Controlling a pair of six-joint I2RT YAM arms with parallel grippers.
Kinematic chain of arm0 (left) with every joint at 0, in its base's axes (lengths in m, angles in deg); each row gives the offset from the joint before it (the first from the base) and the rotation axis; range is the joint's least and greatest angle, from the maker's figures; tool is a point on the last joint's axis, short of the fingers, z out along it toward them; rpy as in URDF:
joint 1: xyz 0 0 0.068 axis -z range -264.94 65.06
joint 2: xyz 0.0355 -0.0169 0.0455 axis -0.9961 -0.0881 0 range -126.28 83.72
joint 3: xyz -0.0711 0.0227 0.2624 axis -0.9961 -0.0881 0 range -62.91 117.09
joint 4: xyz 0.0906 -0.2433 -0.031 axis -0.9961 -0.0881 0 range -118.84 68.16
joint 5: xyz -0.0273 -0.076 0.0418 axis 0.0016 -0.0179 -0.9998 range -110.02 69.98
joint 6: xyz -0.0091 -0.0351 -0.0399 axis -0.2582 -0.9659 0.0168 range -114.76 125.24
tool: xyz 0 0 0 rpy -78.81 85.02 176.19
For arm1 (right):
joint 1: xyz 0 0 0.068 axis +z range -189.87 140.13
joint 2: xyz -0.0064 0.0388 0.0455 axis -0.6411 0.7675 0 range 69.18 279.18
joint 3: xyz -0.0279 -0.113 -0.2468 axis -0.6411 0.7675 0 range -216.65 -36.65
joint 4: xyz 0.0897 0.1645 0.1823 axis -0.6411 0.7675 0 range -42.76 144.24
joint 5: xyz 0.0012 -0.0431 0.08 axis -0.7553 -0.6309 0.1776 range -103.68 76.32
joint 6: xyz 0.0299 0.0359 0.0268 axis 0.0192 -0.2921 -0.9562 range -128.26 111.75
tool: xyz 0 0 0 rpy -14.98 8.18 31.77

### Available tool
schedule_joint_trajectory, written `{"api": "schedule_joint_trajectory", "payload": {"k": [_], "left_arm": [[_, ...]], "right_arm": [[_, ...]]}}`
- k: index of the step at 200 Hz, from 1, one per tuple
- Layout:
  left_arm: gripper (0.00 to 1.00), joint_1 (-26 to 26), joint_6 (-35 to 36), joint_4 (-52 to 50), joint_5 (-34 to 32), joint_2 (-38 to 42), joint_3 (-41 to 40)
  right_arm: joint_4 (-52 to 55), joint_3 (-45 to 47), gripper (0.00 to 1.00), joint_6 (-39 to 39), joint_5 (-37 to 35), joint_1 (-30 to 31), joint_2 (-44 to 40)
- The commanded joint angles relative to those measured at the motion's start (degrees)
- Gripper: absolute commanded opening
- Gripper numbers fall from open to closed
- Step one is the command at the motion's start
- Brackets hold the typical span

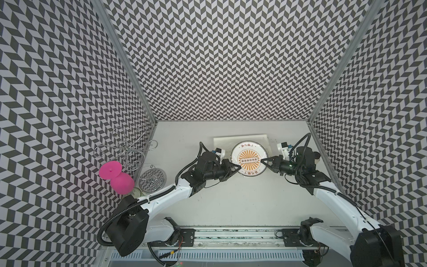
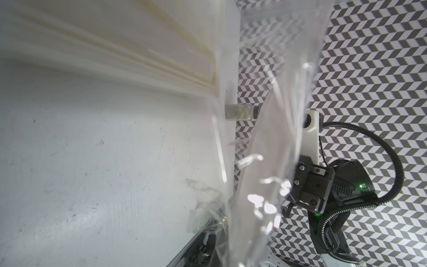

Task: Wrap the plate with plastic wrap
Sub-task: Cover the plate with plastic wrap, then place the plate at the center of the board.

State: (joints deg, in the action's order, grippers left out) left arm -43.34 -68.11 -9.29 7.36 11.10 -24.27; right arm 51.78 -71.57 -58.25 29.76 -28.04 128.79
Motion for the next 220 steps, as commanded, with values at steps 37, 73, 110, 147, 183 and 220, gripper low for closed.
{"api": "schedule_joint_trajectory", "payload": {"k": [37,73,110,147,183,220], "left_arm": [[0.00,8.23,-4.10,9.76,-1.60,2.46,-14.98],[0.00,10.78,-5.36,12.21,-4.24,1.66,-19.34],[0.00,13.05,-5.76,18.56,-4.85,-4.09,-22.70],[0.00,13.10,-7.61,23.78,-2.89,-10.34,-25.03],[0.00,13.02,-6.90,22.46,-2.40,-13.13,-24.39],[0.00,12.62,-6.82,23.27,-1.00,-16.51,-23.71]], "right_arm": [[3.68,13.34,0.00,-1.83,-7.77,3.31,-8.52],[6.30,19.61,0.00,-3.80,-11.55,5.77,-12.70],[4.91,24.03,0.00,-3.46,-14.65,6.19,-10.46],[6.13,24.37,0.00,-4.17,-17.69,7.44,-5.71],[6.45,23.70,0.00,-4.76,-21.17,8.72,-2.09],[5.35,23.16,0.00,-4.45,-23.46,9.42,2.14]]}}
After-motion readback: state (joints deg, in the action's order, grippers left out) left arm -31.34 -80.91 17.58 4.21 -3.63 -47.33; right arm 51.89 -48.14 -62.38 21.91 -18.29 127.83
